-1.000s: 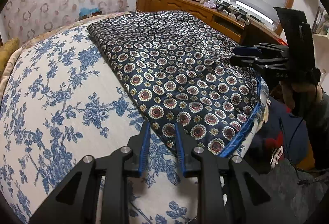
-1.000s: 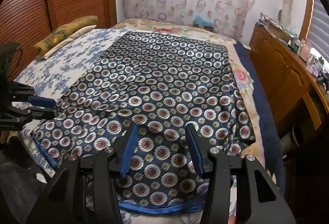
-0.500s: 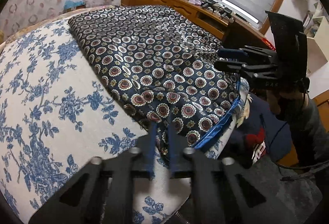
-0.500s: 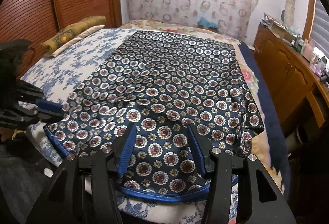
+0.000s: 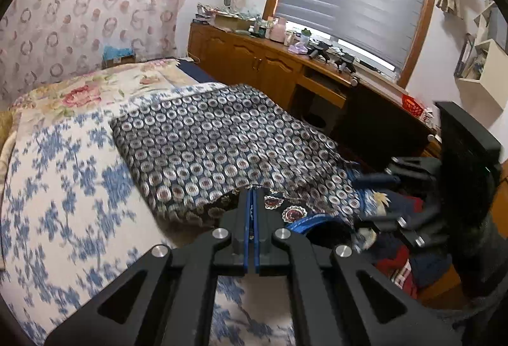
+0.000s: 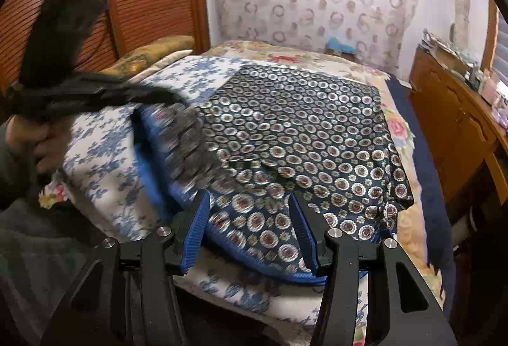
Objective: Fold small clothes
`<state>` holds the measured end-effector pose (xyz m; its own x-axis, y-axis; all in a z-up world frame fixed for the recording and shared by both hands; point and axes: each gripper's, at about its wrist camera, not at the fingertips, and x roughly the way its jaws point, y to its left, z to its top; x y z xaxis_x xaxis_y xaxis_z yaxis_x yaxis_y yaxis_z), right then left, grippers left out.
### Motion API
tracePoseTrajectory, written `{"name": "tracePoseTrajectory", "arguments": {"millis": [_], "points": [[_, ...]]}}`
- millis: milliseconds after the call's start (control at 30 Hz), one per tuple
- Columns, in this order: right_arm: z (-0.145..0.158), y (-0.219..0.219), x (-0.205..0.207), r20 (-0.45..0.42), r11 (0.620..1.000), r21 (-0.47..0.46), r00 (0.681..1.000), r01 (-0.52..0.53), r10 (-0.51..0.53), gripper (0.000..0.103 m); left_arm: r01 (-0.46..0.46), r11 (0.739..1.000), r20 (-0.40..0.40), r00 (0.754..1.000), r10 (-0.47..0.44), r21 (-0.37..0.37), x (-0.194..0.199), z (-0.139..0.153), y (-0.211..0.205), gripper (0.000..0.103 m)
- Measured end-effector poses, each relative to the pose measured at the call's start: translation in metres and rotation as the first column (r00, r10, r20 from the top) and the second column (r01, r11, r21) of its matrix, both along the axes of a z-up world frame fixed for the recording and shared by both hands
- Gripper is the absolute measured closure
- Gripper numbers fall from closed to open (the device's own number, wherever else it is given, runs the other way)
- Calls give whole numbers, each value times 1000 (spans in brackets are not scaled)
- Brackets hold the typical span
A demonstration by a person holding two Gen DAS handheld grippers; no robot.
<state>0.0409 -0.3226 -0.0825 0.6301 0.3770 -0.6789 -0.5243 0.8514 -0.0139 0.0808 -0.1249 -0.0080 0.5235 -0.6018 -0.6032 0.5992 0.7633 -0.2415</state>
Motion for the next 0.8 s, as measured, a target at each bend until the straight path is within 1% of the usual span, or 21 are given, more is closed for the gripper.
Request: {"name": "tracePoseTrajectory", "arguments": {"millis": [100, 167, 233, 367, 567, 800], "points": [[-4, 2, -3, -13, 1000, -9, 1000, -26, 26, 50, -18, 1000, 2, 1000, 18, 2, 11, -2, -1, 103], [-15, 0, 0, -49, 999, -13, 998, -37, 36, 50, -33, 999, 1, 999, 33, 17, 15, -7, -2, 103], [-28, -1, 4, -76, 999, -39, 997, -33, 30, 50, -40, 999, -10, 999, 40, 17, 18, -13, -2, 103], [-44, -5, 7, -108, 998, -55, 994, -36, 30, 50, -49, 998, -16, 999, 50, 27, 20, -19, -1, 103], [-49, -8, 7, -124, 996, -73, 992, -44, 35, 50, -56, 998, -15, 998, 56, 41, 22, -23, -2, 103], [-54, 4, 5, -119, 992, -104, 991, -74, 62, 49, -65, 997, -35, 997, 67, 42, 26, -31, 1, 103]]}}
